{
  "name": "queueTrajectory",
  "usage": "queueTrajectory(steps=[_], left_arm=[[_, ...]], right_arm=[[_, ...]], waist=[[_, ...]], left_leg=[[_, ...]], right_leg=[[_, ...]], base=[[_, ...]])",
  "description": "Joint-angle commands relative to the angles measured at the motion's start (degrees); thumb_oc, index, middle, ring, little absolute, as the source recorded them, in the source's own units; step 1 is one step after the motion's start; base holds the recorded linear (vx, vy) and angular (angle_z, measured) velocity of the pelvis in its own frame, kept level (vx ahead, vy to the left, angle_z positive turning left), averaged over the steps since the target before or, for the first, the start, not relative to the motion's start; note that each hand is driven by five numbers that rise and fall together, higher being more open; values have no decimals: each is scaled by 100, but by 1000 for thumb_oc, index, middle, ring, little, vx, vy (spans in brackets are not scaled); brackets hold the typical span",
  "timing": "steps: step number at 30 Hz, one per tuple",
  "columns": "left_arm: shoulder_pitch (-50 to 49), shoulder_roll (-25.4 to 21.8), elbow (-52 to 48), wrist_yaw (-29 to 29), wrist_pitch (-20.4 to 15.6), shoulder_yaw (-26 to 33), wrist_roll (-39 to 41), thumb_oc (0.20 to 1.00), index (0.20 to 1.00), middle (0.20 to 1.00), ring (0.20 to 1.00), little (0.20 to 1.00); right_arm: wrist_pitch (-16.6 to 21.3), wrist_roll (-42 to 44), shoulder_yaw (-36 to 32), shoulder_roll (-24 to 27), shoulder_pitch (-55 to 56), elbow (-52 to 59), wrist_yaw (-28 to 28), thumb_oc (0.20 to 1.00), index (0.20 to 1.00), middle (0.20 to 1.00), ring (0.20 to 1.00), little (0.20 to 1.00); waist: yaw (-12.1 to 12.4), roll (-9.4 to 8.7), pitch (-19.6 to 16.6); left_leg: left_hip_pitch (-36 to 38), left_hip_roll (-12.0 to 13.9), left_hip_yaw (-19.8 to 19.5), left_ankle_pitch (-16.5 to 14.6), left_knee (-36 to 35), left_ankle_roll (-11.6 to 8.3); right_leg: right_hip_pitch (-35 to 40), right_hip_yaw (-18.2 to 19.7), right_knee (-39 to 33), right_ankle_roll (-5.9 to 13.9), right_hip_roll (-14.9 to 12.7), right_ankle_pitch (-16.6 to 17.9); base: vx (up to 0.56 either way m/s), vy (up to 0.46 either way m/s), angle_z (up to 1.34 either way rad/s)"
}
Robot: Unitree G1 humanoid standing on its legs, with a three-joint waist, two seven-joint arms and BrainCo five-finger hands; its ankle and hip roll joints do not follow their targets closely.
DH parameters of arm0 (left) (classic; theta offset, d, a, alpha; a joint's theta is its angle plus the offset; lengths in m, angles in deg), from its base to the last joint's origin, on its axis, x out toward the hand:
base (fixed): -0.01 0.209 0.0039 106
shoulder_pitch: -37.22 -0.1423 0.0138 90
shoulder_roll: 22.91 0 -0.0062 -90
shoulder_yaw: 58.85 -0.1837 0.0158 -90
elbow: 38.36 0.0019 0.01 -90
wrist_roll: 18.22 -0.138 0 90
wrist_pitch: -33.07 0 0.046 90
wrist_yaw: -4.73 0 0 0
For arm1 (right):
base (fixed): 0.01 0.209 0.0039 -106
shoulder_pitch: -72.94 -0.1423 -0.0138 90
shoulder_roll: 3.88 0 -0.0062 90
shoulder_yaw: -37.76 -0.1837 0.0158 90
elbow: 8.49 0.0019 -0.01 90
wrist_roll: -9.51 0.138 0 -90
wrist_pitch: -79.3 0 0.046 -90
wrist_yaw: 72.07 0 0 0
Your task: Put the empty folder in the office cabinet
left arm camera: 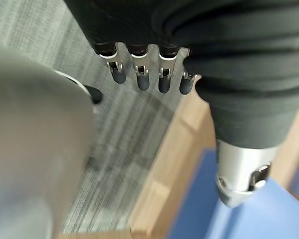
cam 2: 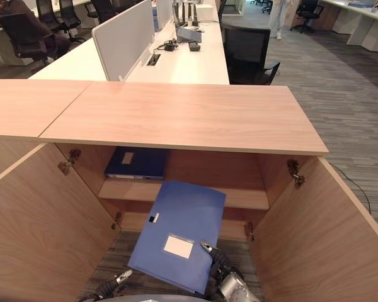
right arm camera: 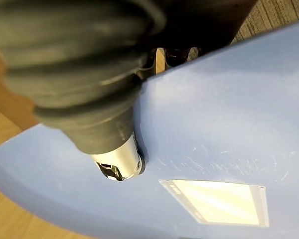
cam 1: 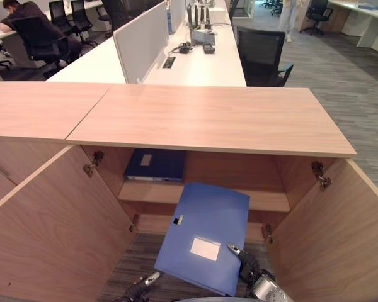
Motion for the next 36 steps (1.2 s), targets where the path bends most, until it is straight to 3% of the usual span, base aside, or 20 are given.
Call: queueTrajectory(steps=[1, 3, 5, 6, 8, 9, 13, 14, 15, 17, 19, 20, 23, 25, 27, 28, 29, 30, 34, 36], left_arm=[[381, 63, 424, 69, -65, 72, -237, 1000, 1000, 1000, 1000, 1000], [369, 60, 420, 96, -77, 109, -205, 1000, 1000, 1000, 1000, 1000], [363, 50, 430, 135, -71, 193, -137, 1000, 1000, 1000, 1000, 1000], [335, 57, 433, 169, -71, 233, -115, 1000, 1000, 1000, 1000, 1000], [331, 61, 492, 187, -77, 256, -114, 1000, 1000, 1000, 1000, 1000], [285, 72, 560, 209, -82, 324, -131, 1000, 1000, 1000, 1000, 1000], [194, 81, 582, 219, -73, 383, -215, 1000, 1000, 1000, 1000, 1000], [179, 91, 612, 221, -77, 376, -231, 1000, 1000, 1000, 1000, 1000], [124, 129, 747, 212, -60, 405, -271, 1000, 1000, 1000, 1000, 1000], [45, 164, 927, 202, -61, 465, -384, 1000, 1000, 1000, 1000, 1000], [-1, 178, 1001, 165, -67, 495, -488, 1000, 1000, 1000, 1000, 1000], [-134, 190, 1138, 145, -59, 610, -520, 1000, 1000, 1000, 1000, 1000], [-221, 183, 1108, 145, -80, 670, -536, 1000, 1000, 1000, 1000, 1000], [-301, 110, 1120, 191, -99, 716, -635, 1000, 1000, 1000, 1000, 1000], [-304, 28, 1140, 209, -118, 718, -669, 1000, 1000, 1000, 1000, 1000], [-374, 5, 1129, 204, -136, 722, -666, 1000, 1000, 1000, 1000, 1000], [-416, -16, 1135, 210, -101, 737, -672, 1000, 1000, 1000, 1000, 1000], [-426, -23, 1140, 220, -89, 762, -648, 1000, 1000, 1000, 1000, 1000], [-365, -47, 1069, 247, -152, 765, -538, 1000, 1000, 1000, 1000, 1000], [-229, -77, 836, 327, -261, 639, -364, 1000, 1000, 1000, 1000, 1000]], right_arm=[[421, 657, -192, -260, -809, 416, 106, 200, 200, 200, 200, 200], [496, 729, -248, -226, -861, 551, 76, 200, 200, 200, 200, 200], [628, 813, -384, -154, -943, 788, 43, 200, 200, 200, 200, 200], [719, 914, -489, -76, -1026, 967, -2, 200, 200, 200, 200, 200], [781, 931, -530, -40, -1074, 1048, -29, 200, 200, 200, 200, 200], [852, 984, -644, 4, -1126, 1166, -66, 200, 200, 200, 200, 200], [930, 1036, -762, 49, -1113, 1311, -103, 200, 200, 200, 200, 200], [966, 1037, -797, 74, -1116, 1366, -123, 200, 200, 200, 200, 200], [978, 1060, -830, 76, -1070, 1429, -126, 200, 200, 200, 200, 200], [975, 1040, -901, 86, -983, 1482, -125, 200, 200, 200, 200, 200], [959, 1029, -926, 81, -949, 1519, -110, 200, 200, 200, 200, 200], [948, 1022, -1015, 48, -869, 1633, -119, 200, 200, 200, 200, 200], [965, 1020, -1088, 32, -918, 1689, -119, 200, 200, 200, 200, 200], [1017, 1046, -1162, -33, -1109, 1786, -142, 200, 200, 200, 200, 200], [1084, 1042, -1077, -88, -1286, 1901, -152, 200, 200, 200, 200, 200], [1137, 1025, -1030, -117, -1392, 1949, -151, 200, 200, 200, 200, 200], [1201, 1003, -955, -159, -1563, 2073, -226, 200, 200, 200, 200, 200], [1244, 1009, -912, -174, -1649, 2121, -278, 200, 200, 200, 200, 200], [1324, 992, -856, -147, -1913, 2197, -338, 200, 200, 200, 200, 200], [1648, 1160, -790, -124, -2452, 2328, -440, 200, 200, 200, 200, 200]], waist=[[-96, -90, 209], [-104, -84, 236], [-86, -144, 379], [-39, -164, 524], [-10, -150, 573], [17, -165, 574], [97, -100, 549], [109, -52, 566], [113, 75, 503], [85, 151, 407], [84, 179, 367], [108, 228, 327], [159, 270, 354], [202, 387, 565], [230, 489, 783], [272, 488, 880], [334, 483, 1006], [367, 471, 1087], [481, 340, 1294], [569, 378, 1574]], left_leg=[[103, 119, -350, -340, 16, -216], [107, 150, -329, -284, 32, -245], [-304, 222, -270, -381, 816, -341], [-742, 226, -238, -377, 1553, -423], [-985, 270, -261, -299, 1856, -438], [-1352, 290, -274, -214, 1823, -405], [-1571, 278, -318, 104, 1280, -357], [-1690, 284, -369, 256, 1152, -376], [-1532, 271, -438, 292, 745, -366], [-1393, 216, -450, 317, 522, -328], [-1350, 176, -429, 289, 470, -295], [-1216, 42, -301, 152, 401, -145], [-1201, -66, -187, 13, 429, 6], [-1148, -173, 34, -182, 486, 232], [-1220, -159, 221, -259, 582, 329], [-1137, -175, 348, -420, 627, 303], [-1178, -135, 600, -543, 800, 305], [-1208, -104, 700, -593, 902, 317], [-1530, -39, 810, -747, 1331, 305], [-2263, 58, 692, -798, 1907, 290]], right_leg=[[176, -270, 194, 145, -17, -358], [144, -254, 277, 114, -3, -420], [108, -287, 398, 34, -43, -515], [74, -341, 472, -45, -90, -580], [67, -363, 495, -70, -93, -618], [65, -364, 456, -44, -157, -637], [136, -270, 351, 6, -139, -624], [152, -247, 341, 18, -130, -639], [198, -113, 308, 64, -104, -699], [230, -63, 260, 122, -153, -700], [239, -18, 235, 166, -210, -699], [206, 97, 292, 297, -404, -726], [11, 164, 598, 412, -580, -762], [-635, 208, 1672, 594, -891, -659], [-1310, -85, 2646, 594, -1175, -518], [-1424, -453, 2823, 608, -1398, -467], [-1483, -1264, 2555, 519, -1578, -332], [-1568, -1500, 2382, 504, -1567, -261], [-1621, -1655, 1755, 542, -1433, -92], [-2126, -1611, 2114, 481, -1489, -107]], base=[[27, -116, 2], [-3, -64, 1], [-82, -99, 3], [-107, -83, 10], [-26, -18, 18], [37, 23, 14], [119, 95, -10], [166, 180, -14], [165, 181, -12], [199, 221, -14], [236, 324, -57], [285, 469, -74], [122, 329, -42], [-15, 355, -27], [-74, 293, -73], [2, 248, -83], [16, 173, -61], [-27, 82, -69], [-63, -49, -61], [-161, -78, 1]])
